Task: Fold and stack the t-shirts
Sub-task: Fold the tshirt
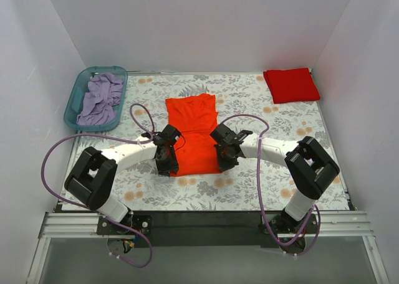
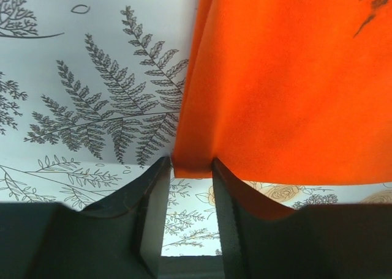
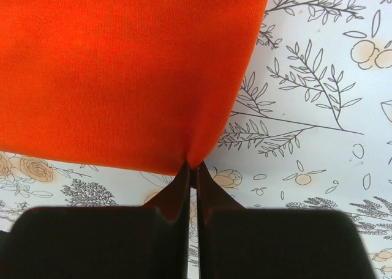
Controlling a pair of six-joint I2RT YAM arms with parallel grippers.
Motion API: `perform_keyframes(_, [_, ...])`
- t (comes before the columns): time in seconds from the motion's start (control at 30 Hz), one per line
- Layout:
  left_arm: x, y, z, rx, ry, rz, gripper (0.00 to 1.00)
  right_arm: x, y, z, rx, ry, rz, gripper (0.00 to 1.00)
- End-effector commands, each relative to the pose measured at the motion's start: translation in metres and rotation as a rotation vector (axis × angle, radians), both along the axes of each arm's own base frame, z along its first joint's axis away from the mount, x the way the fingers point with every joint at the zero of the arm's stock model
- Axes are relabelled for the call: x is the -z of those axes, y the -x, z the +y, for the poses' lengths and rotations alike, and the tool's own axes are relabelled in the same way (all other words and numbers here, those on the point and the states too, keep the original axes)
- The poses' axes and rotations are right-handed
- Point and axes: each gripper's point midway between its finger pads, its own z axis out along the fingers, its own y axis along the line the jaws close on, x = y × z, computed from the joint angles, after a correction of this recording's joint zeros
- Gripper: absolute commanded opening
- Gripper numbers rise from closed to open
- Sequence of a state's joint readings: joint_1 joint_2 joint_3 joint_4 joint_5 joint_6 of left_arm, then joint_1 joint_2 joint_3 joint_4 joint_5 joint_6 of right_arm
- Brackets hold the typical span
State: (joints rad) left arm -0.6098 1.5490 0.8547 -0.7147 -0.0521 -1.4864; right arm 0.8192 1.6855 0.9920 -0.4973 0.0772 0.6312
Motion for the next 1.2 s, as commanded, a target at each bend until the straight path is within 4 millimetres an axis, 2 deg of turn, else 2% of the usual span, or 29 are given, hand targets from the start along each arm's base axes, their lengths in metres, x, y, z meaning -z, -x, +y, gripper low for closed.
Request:
perform_keyframes(0.0, [0.012,0.006,0.008,-0.001,-0.062,0.025,0.31,0.04,0.03,-0.028,-0.011,0.128,0.117,0.01])
perform_keyframes(0.1, [0.015,0.011,0.01,0.001,-0.073,0.04,0.15,0.04,0.03,-0.028,-0.011,0.128,0.114,0.01])
perform_keyframes(0.13, [0.015,0.011,0.011,0.0,-0.075,0.041,0.0,0.038,0.029,-0.026,-0.014,0.123,0.113,0.01])
perform_keyframes(0.23, [0.006,0.01,0.01,0.008,-0.071,0.033,0.0,0.027,0.022,-0.023,-0.036,0.119,0.084,0.01])
perform_keyframes(0.3, [-0.003,0.008,0.007,0.015,-0.064,0.024,0.0,0.008,0.01,-0.014,-0.085,0.102,0.043,0.01])
perform_keyframes(0.33, [-0.016,0.004,0.005,0.02,-0.056,0.007,0.0,0.0,0.012,-0.022,-0.097,0.14,0.049,0.01])
perform_keyframes(0.37, [-0.022,0.003,0.003,0.023,-0.049,-0.003,0.0,-0.012,0.006,-0.018,-0.111,0.137,0.027,0.01])
perform_keyframes(0.43, [-0.04,0.004,-0.001,0.038,-0.041,-0.023,0.0,-0.024,0.013,-0.026,-0.144,0.149,0.034,0.01])
perform_keyframes(0.5, [-0.047,0.011,-0.003,0.046,-0.043,-0.019,0.0,-0.024,0.031,-0.032,-0.172,0.131,0.082,0.01])
perform_keyframes(0.57, [-0.052,0.034,-0.009,0.074,-0.032,0.009,0.0,-0.03,0.053,-0.039,-0.201,0.116,0.104,0.01])
perform_keyframes(0.6, [-0.054,0.044,-0.011,0.077,-0.023,0.018,0.0,-0.023,0.071,-0.049,-0.215,0.139,0.142,0.01])
perform_keyframes(0.63, [-0.055,0.066,-0.017,0.12,-0.025,0.044,0.0,-0.029,0.085,-0.049,-0.244,0.124,0.139,0.01])
perform_keyframes(0.7, [-0.06,0.093,-0.02,0.088,0.001,0.061,0.0,-0.028,0.112,-0.06,-0.236,0.139,0.176,0.01])
perform_keyframes(0.73, [-0.061,0.118,-0.023,0.137,0.001,0.092,0.0,-0.029,0.132,-0.067,-0.273,0.141,0.179,0.01])
perform_keyframes(0.8, [-0.063,0.146,-0.023,0.093,0.029,0.127,0.0,-0.039,0.16,-0.07,-0.256,0.105,0.225,0.01])
perform_keyframes(0.83, [-0.066,0.171,-0.027,0.136,0.043,0.17,0.0,-0.04,0.176,-0.072,-0.285,0.111,0.242,0.01])
perform_keyframes(0.9, [-0.07,0.192,-0.03,0.116,0.056,0.197,0.0,-0.049,0.192,-0.077,-0.277,0.114,0.276,0.01])
perform_keyframes(0.93, [-0.073,0.204,-0.031,0.155,0.05,0.21,0.0,-0.057,0.195,-0.076,-0.293,0.1,0.266,0.01])
perform_keyframes(0.97, [-0.077,0.209,-0.033,0.165,0.057,0.221,0.0,-0.063,0.195,-0.077,-0.288,0.11,0.263,0.01])
perform_keyframes(1.0, [-0.089,0.208,-0.043,0.18,0.096,0.214,0.0,-0.066,0.19,-0.087,-0.281,0.161,0.239,0.01])
perform_keyframes(1.03, [-0.097,0.204,-0.045,0.198,0.1,0.198,0.0,-0.07,0.183,-0.092,-0.282,0.193,0.207,0.03])
perform_keyframes(1.07, [-0.102,0.189,-0.045,0.191,0.085,0.131,0.0,-0.086,0.172,-0.082,-0.292,0.177,0.154,0.1])
perform_keyframes(1.13, [-0.12,0.155,-0.042,0.175,0.073,0.061,0.0,-0.097,0.148,-0.087,-0.291,0.238,0.097,0.13])
perform_keyframes(1.17, [-0.124,0.143,-0.041,0.161,0.077,0.046,0.0,-0.108,0.138,-0.079,-0.292,0.211,0.071,0.14])
